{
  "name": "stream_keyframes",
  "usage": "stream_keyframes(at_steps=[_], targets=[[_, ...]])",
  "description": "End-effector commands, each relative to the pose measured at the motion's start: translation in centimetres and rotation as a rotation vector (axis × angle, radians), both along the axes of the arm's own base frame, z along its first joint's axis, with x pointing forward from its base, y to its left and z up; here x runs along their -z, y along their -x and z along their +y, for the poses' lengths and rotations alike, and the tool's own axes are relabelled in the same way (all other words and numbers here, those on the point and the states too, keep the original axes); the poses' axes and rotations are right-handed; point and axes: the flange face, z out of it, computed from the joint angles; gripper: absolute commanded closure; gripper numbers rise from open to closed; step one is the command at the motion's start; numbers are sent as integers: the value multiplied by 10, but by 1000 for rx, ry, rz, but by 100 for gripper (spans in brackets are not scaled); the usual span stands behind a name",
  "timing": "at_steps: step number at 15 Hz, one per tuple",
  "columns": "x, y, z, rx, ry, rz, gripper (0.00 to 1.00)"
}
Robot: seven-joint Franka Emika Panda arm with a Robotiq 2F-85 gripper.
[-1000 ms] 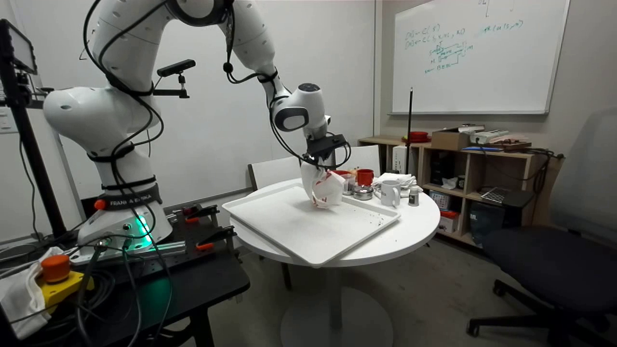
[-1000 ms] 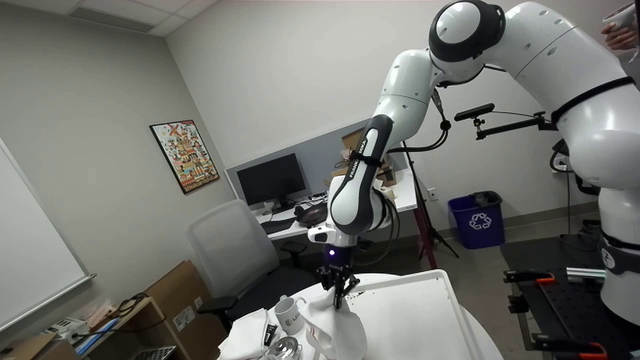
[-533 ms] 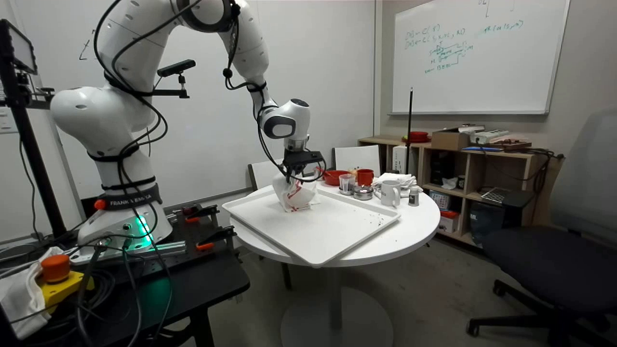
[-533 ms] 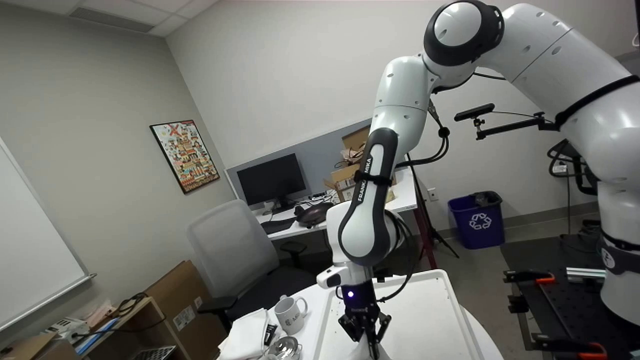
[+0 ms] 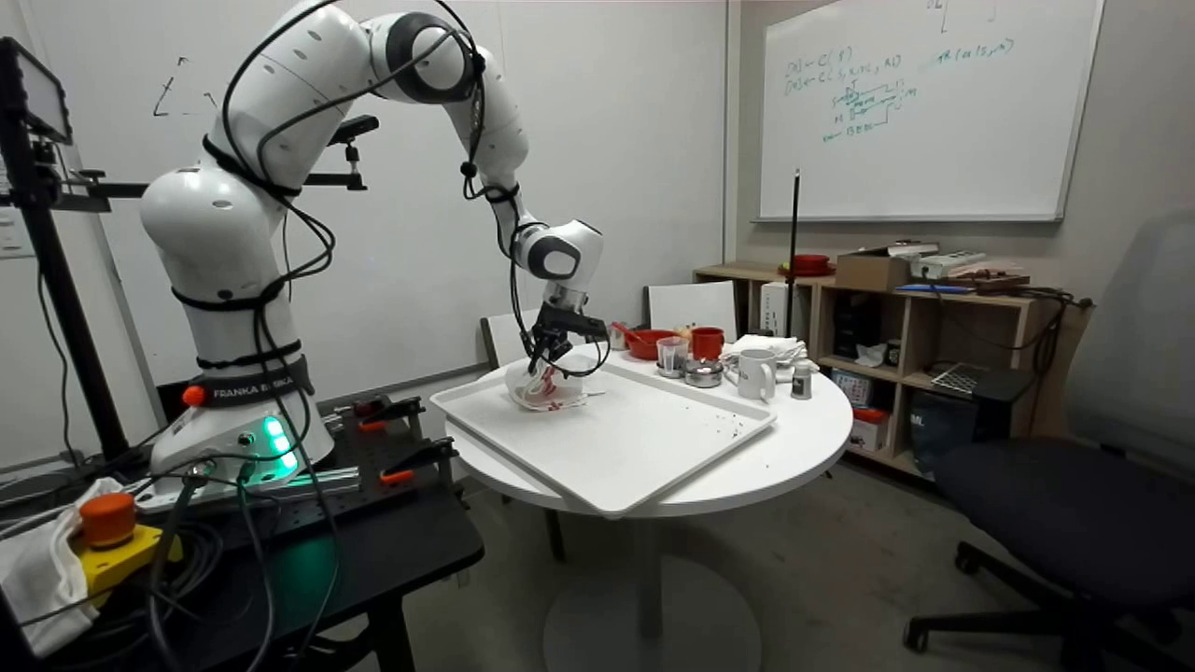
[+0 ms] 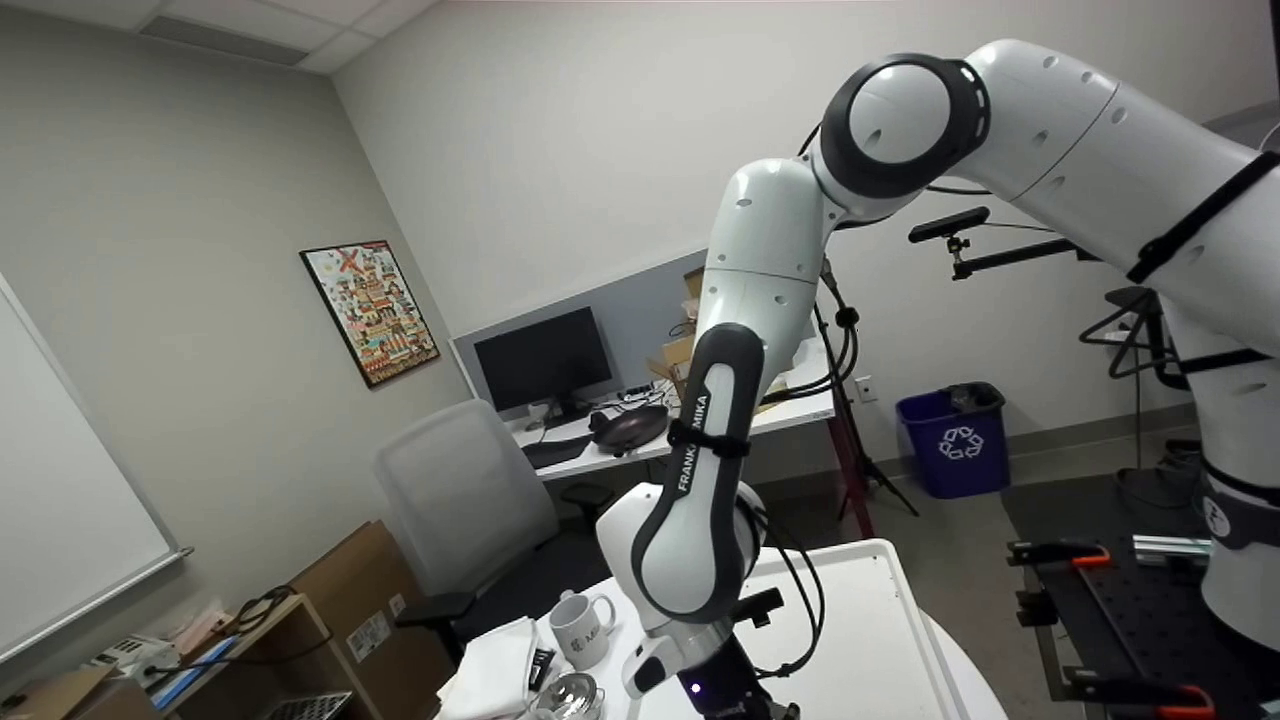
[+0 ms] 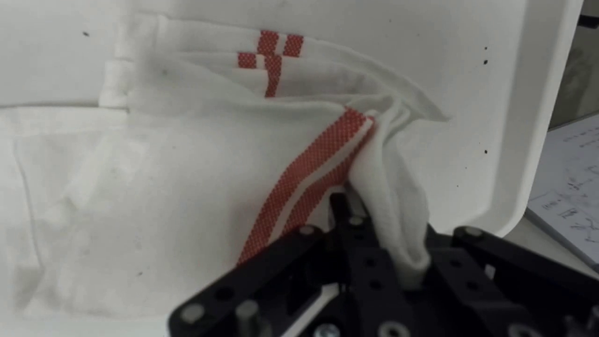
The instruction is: Pick up the white towel and wipe the the white tray.
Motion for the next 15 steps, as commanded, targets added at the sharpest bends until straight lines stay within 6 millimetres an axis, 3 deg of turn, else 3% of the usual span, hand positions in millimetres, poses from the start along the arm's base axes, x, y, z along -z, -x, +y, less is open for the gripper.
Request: stream_keyframes(at_steps=[1, 8, 15], targets=[[10, -42, 27, 64, 20, 97, 98], [8, -98, 65, 227, -36, 51, 98], [32, -132, 73, 369, -124, 60, 98]])
